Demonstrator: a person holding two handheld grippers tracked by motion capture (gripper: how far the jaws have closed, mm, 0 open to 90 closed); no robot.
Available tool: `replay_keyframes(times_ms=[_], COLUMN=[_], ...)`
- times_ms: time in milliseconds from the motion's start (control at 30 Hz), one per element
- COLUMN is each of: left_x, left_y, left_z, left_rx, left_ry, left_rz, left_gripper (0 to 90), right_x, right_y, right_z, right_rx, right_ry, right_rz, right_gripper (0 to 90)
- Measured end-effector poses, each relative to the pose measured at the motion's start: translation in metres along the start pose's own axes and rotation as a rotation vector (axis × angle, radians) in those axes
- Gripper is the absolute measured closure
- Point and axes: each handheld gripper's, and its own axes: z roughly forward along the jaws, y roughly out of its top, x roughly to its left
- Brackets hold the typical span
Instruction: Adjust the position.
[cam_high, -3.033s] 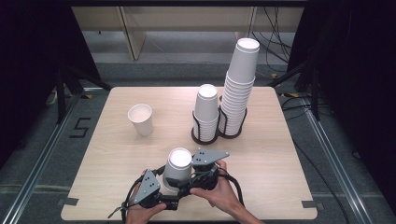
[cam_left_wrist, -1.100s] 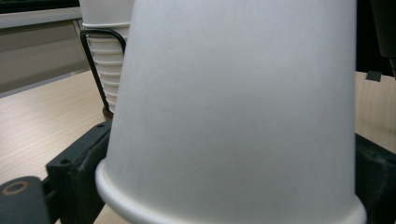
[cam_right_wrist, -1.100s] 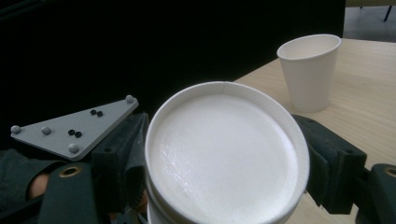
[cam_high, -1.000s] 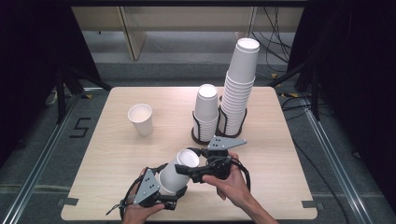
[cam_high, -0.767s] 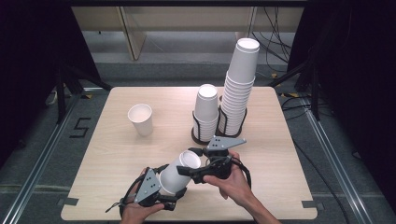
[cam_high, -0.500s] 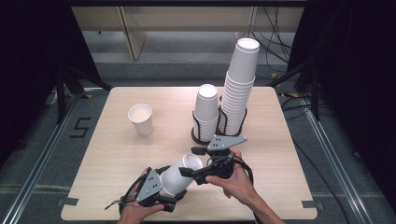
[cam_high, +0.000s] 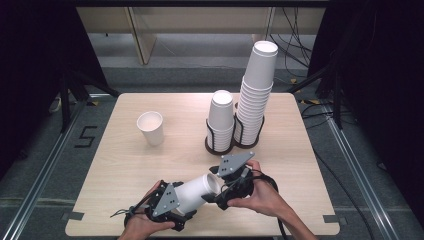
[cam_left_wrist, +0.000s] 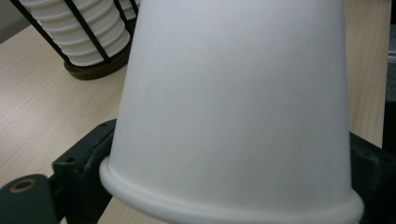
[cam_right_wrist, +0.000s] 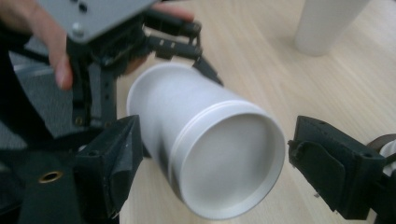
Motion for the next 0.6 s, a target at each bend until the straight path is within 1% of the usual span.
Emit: replay_keyframes(times_ms=[33,67,133,167,200,233,267,333,367,400,433,467,500,533,567,600], left_x=[0.001,-0.001,0.0,0.0,-0.001,-0.001,-0.002,-0.004,-0.005,-0.005,-0.006,-0.007,-0.007,-0.007,-0.008,-0.009], left_y=[0.0,0.0,0.001,0.001,0.001,0.002,0.003,0.003,0.004,0.005,0.006,0.006,0.007,0.007,0.007,0.007], left_z=[0.0,0.001,0.001,0.001,0.001,0.001,0.001,0.003,0.002,0.003,0.002,0.003,0.002,0.003,0.003,0.004], left_rx=[0.014,0.014,0.052,0.07,0.076,0.092,0.103,0.1,0.108,0.12,0.134,0.13,0.15,0.14,0.145,0.143], left_ry=[-0.007,-0.001,-0.02,-0.018,-0.029,-0.035,-0.021,-0.039,-0.027,-0.04,-0.038,-0.035,-0.036,-0.03,-0.033,-0.035], left_rz=[0.015,0.014,0.044,0.068,0.067,0.082,0.103,0.112,0.127,0.142,0.15,0.157,0.172,0.191,0.189,0.195], left_gripper=[8.5,8.6,8.6,8.6,8.6,8.6,8.6,8.6,8.6,8.6,8.6,8.6,8.7,8.7,8.8,8.8], right_x=[0.001,0.002,0.004,0.005,0.006,0.008,0.009,0.012,0.014,0.015,0.016,0.017,0.019,0.018,0.018,0.021], right_y=[-0.001,-0.001,-0.001,-0.001,-0.001,-0.001,-0.001,-0.001,-0.001,-0.001,-0.001,-0.001,-0.001,-0.001,-0.001,-0.001], right_z=[0.001,0.002,0.005,0.006,0.007,0.009,0.01,0.013,0.015,0.017,0.019,0.02,0.021,0.024,0.026,0.027], right_rx=[0.014,0.035,0.075,0.091,0.105,0.121,0.139,0.182,0.203,0.223,0.251,0.262,0.277,0.291,0.307,0.339], right_ry=[0.002,0.004,0.002,-0.006,-0.001,0.001,-0.002,0.002,0.003,-0.001,0.005,0.003,-0.001,0.008,0.008,-0.007], right_rz=[-0.015,-0.034,-0.066,-0.088,-0.093,-0.109,-0.122,-0.151,-0.167,-0.184,-0.206,-0.222,-0.231,-0.256,-0.283,-0.283], right_gripper=[17.7,17.8,17.8,17.9,18.1,18.3,18.3,17.7,17.7,17.4,17.7,17.7,17.6,17.9,18.0,17.9])
